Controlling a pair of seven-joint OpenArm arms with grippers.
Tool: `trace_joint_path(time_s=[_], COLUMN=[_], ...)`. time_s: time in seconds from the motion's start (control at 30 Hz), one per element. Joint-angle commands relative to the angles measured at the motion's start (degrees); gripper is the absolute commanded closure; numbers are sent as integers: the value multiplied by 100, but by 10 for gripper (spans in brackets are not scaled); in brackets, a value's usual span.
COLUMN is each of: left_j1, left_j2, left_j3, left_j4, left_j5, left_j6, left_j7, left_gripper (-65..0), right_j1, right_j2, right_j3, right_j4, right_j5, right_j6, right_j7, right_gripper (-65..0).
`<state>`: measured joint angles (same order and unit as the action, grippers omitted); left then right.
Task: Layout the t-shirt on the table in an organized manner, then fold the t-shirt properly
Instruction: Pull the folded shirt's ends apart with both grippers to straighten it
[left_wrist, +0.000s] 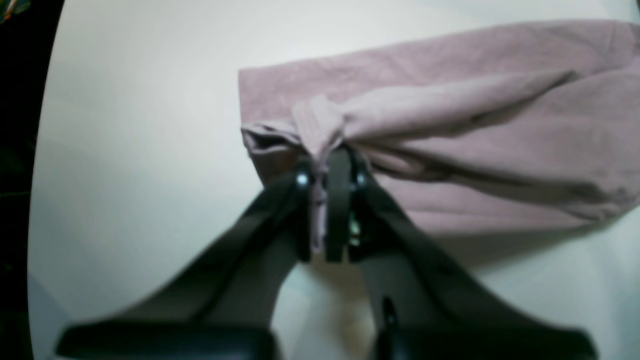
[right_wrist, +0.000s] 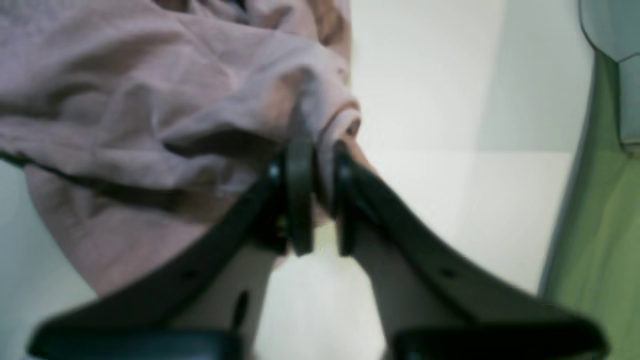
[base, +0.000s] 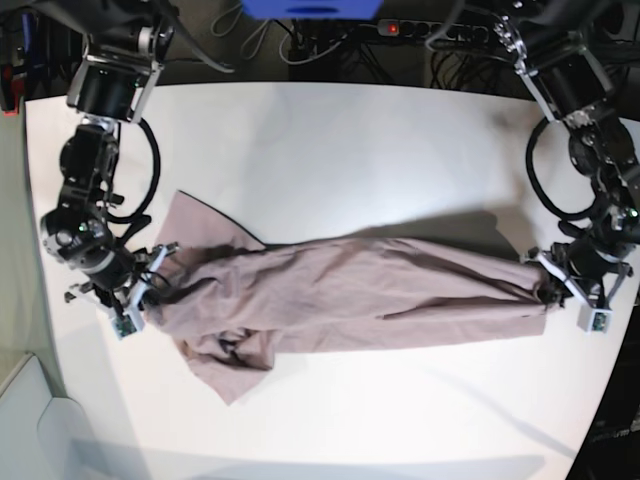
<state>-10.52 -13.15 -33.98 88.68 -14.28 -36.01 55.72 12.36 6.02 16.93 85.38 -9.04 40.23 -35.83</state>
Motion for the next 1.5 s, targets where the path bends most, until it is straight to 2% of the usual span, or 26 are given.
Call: trace_joint_path(time_s=[0.0,0.17,0.27,0.4,0.57,0.77,0.93,1.0,1.03,1.1,1.2,1.23,1.3,1.47], left_j1=[-86,11,19,28,28,63,248,310,336,362,538,608,784,1215], left_j2=[-79,-79,-79,-70,-52,-44,-44,-44,-44,-44,-44,-35,-35,62], left_j3=[-9,-18,-18,-18,-18,-18,-18,-18,-18,-18,-18,-18,-18,-44], left_j4=[112,112,112,112,112,121,244,270,332,481,727,868,1132,1800], left_j5=[-79,-79,-79,-79,-79,-79,-79,-88,-88,-88,-88,-88,-88,-264], left_j6=[19,19,19,19,19,19,19,19,19,19,19,19,19,19], left_j7=[-117,-117,-117,-117,-117,-117,-117,-126,-126,-117,-100,-56,-56,-47], left_gripper=[-2,-2,-2,-2,-2,-2,-2,-2,-2,-2,-2,-2,-2,-2], right_j1=[26,-704,-1302,-1847,-1909,-1618,-1355,-1320,-1337,-1355,-1451,-1487,-1618,-2120], right_j2=[79,70,26,-308,-607,-633,-483,-483,-483,-483,-483,-483,-404,-378], right_j3=[26,35,43,8,17,17,26,-9,-27,-27,26,26,79,386], right_j4=[222,1224,1655,1514,978,442,-42,-68,-68,-68,-51,-15,257,1611], right_j5=[55,55,55,55,55,64,64,64,64,64,64,64,64,73], right_j6=[-23,-23,-23,-23,-23,-23,-23,-23,-23,-23,-23,-23,-23,-23], right_j7=[115,115,115,168,168,177,177,177,177,177,150,159,159,168], right_gripper=[-173,-369,-433,-437,-437,-436,-434,-398,-356,-239,-20,0,0,0])
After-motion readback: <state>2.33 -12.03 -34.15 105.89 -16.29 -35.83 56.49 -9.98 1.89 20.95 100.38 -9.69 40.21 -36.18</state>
